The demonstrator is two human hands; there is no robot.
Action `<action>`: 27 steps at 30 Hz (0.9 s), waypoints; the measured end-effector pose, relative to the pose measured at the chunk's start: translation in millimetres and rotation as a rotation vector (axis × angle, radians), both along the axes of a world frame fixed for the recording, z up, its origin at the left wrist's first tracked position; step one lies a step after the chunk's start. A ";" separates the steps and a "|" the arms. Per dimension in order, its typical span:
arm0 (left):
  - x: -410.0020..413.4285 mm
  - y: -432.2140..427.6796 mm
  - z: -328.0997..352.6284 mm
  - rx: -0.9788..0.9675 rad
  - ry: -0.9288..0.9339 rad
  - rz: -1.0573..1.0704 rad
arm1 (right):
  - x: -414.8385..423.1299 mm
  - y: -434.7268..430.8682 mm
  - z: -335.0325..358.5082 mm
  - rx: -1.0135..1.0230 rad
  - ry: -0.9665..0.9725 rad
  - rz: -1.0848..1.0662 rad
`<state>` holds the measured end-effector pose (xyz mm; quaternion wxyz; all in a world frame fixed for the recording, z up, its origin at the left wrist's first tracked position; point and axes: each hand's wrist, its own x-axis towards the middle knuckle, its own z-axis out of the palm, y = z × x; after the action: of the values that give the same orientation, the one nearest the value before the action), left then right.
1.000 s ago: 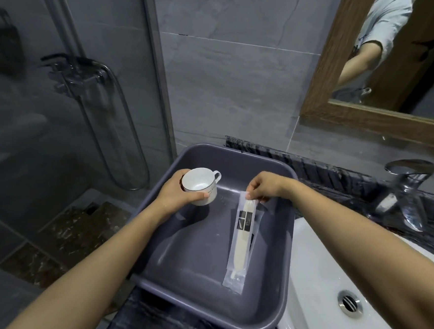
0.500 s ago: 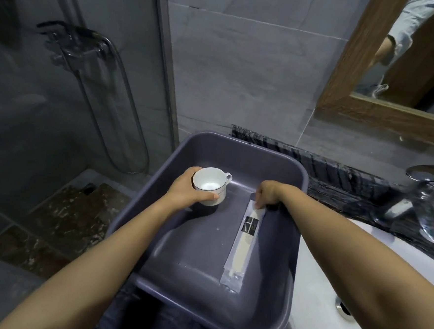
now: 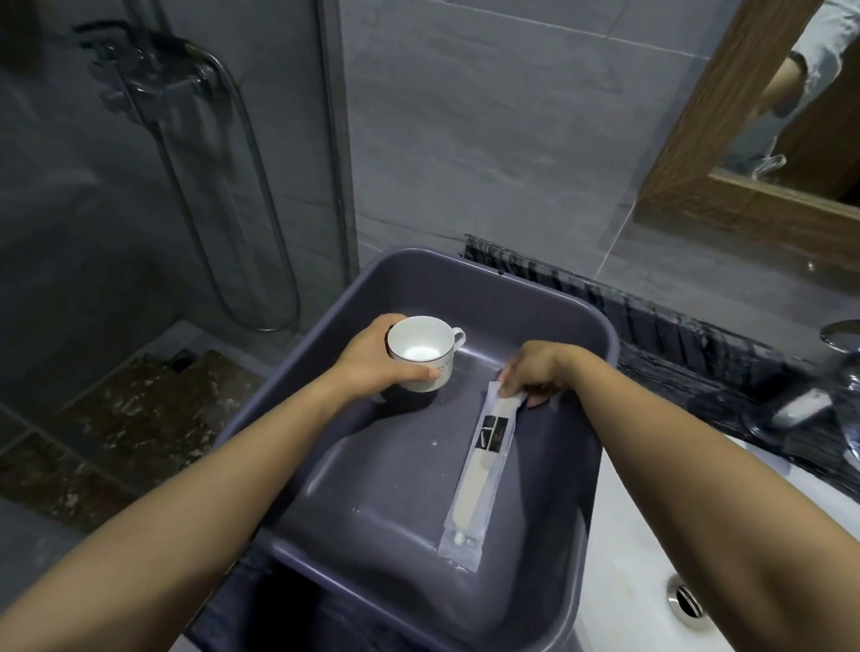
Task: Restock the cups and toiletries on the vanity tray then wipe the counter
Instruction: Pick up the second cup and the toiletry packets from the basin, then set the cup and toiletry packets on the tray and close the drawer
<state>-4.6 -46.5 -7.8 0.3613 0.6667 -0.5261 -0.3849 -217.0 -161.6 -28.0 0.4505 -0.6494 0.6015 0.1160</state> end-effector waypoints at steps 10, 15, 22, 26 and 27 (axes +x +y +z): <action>-4.4 6.4 11.8 -0.017 -0.049 0.007 | -10.2 13.9 35.6 0.153 -0.268 -0.111; -11.1 10.7 35.1 -0.049 -0.056 -0.024 | -14.2 25.7 76.4 0.026 -0.319 -0.090; -34.8 13.4 91.1 -0.169 -0.050 -0.093 | -44.6 50.2 166.8 -0.291 -0.397 -0.082; -59.2 9.6 130.5 -0.243 -0.033 -0.146 | -73.8 70.6 224.1 -0.515 -0.405 -0.110; -67.0 8.1 139.6 -0.258 -0.020 -0.153 | -82.4 75.5 236.9 -0.574 -0.410 -0.124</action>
<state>-71.6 -38.5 131.8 0.4081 0.5766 -0.6241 -0.3339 -299.4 -86.1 208.9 0.3674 -0.7214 0.5452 -0.2178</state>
